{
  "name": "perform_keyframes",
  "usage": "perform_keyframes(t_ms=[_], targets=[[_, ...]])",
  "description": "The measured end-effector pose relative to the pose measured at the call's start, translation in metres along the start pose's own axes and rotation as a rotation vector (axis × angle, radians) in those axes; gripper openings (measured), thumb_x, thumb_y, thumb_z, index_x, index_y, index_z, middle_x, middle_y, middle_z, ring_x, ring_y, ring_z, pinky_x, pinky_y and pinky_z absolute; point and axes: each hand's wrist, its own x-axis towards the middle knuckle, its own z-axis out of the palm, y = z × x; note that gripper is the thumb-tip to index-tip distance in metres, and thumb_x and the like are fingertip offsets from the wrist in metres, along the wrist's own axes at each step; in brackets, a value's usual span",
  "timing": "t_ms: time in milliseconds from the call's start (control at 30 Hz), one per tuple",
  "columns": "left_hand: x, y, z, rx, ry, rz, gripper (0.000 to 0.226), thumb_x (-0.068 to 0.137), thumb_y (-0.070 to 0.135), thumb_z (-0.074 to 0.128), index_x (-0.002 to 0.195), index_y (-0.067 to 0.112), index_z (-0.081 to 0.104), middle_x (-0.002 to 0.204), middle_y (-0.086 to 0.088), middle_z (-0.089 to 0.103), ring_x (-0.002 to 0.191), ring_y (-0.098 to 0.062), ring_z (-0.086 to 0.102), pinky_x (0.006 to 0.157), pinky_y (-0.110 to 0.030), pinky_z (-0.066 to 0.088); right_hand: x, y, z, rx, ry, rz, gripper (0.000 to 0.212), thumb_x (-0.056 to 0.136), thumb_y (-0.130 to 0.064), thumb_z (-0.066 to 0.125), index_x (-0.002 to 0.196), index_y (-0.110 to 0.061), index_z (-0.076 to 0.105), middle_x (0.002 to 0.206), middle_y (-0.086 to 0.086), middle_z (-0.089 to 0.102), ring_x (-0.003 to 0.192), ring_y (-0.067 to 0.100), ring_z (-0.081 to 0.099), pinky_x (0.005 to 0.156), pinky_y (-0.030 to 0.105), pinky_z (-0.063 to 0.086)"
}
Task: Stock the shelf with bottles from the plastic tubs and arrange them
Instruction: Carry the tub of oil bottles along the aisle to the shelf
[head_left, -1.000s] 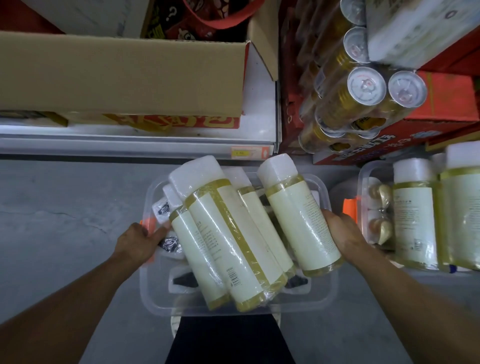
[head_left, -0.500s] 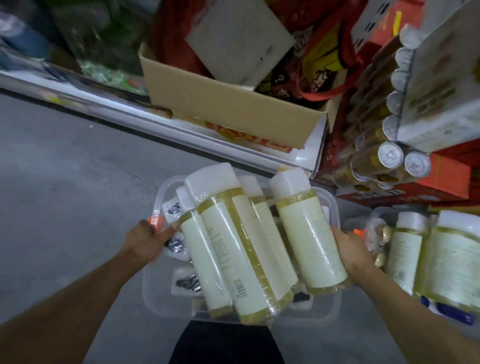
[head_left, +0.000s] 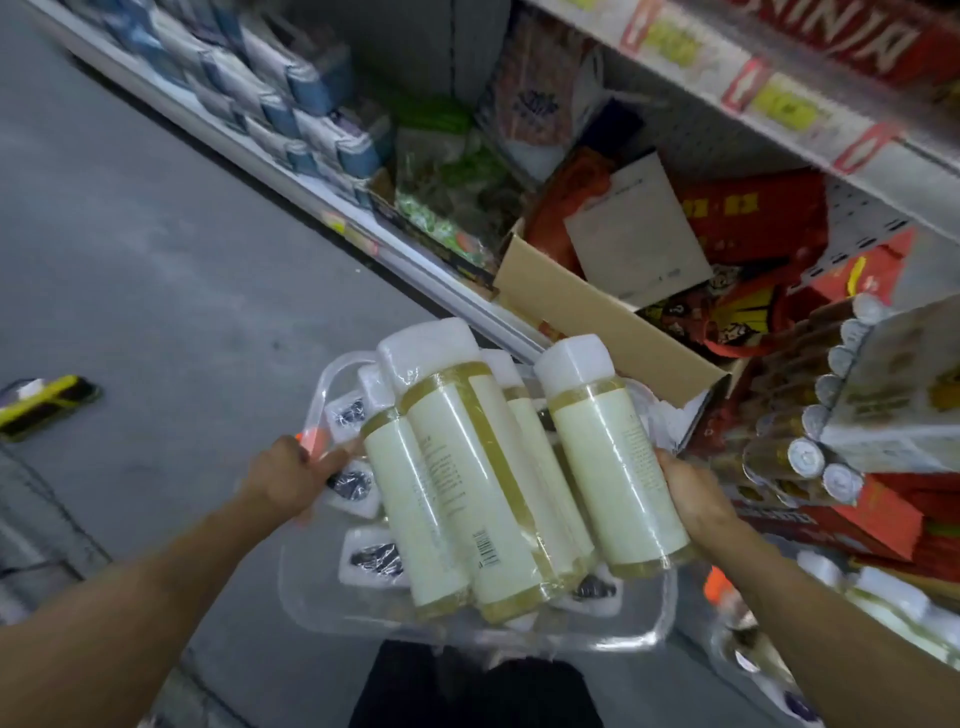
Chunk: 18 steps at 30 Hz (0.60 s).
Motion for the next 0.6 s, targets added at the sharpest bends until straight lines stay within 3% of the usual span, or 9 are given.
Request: perform_keyframes(t_ms=[133, 267, 333, 467, 600], targets=[[-0.007, -0.016, -0.056, -0.029, 0.040, 0.003, 0.055, 0.081, 0.058, 0.061, 0.071, 0.004, 0.051, 0.078, -0.023, 0.065, 0.076, -0.034, 0.065, 0.070, -0.037, 0.050, -0.028, -0.055, 0.022, -0.027, -0.033, -0.002, 0.033, 0.093, -0.044, 0.045, 0.077, -0.020, 0.062, 0.089, 0.011, 0.065, 0.088, 0.031, 0.061, 0.083, 0.039, 0.047], [-0.007, -0.043, -0.109, -0.125, 0.007, -0.004, 0.073, 0.068, 0.073, 0.053, 0.075, 0.001, 0.061, 0.075, -0.022, 0.069, 0.072, -0.034, 0.068, 0.073, -0.042, 0.056, -0.046, -0.110, 0.048, -0.051, -0.051, -0.053, 0.036, 0.089, -0.046, 0.051, 0.092, -0.014, 0.066, 0.093, 0.010, 0.068, 0.085, 0.028, 0.064, 0.079, 0.038, 0.051], [-0.005, -0.059, -0.131, -0.128, 0.028, -0.009, 0.071, 0.074, 0.070, 0.052, 0.078, 0.001, 0.066, 0.075, -0.021, 0.069, 0.072, -0.034, 0.068, 0.073, -0.040, 0.056, -0.054, -0.138, 0.062, -0.082, -0.074, -0.069, 0.040, 0.083, -0.050, 0.055, 0.097, -0.014, 0.067, 0.091, 0.009, 0.070, 0.081, 0.026, 0.066, 0.071, 0.036, 0.052], [0.002, -0.085, -0.167, -0.216, 0.091, -0.072, 0.062, 0.084, 0.058, 0.058, 0.081, -0.003, 0.068, 0.074, -0.023, 0.070, 0.070, -0.033, 0.068, 0.068, -0.037, 0.054, -0.037, -0.183, 0.090, -0.117, -0.197, -0.103, 0.067, 0.053, -0.071, 0.060, 0.098, -0.023, 0.070, 0.091, 0.008, 0.073, 0.085, 0.030, 0.069, 0.086, 0.050, 0.054], [0.015, -0.108, -0.201, -0.305, 0.123, -0.135, 0.061, 0.083, 0.060, 0.057, 0.081, 0.001, 0.068, 0.065, -0.014, 0.067, 0.061, -0.029, 0.064, 0.061, -0.033, 0.052, -0.007, -0.237, 0.126, -0.177, -0.238, -0.132, 0.077, 0.043, -0.070, 0.065, 0.098, -0.016, 0.070, 0.093, 0.012, 0.072, 0.083, 0.033, 0.069, 0.087, 0.054, 0.053]])
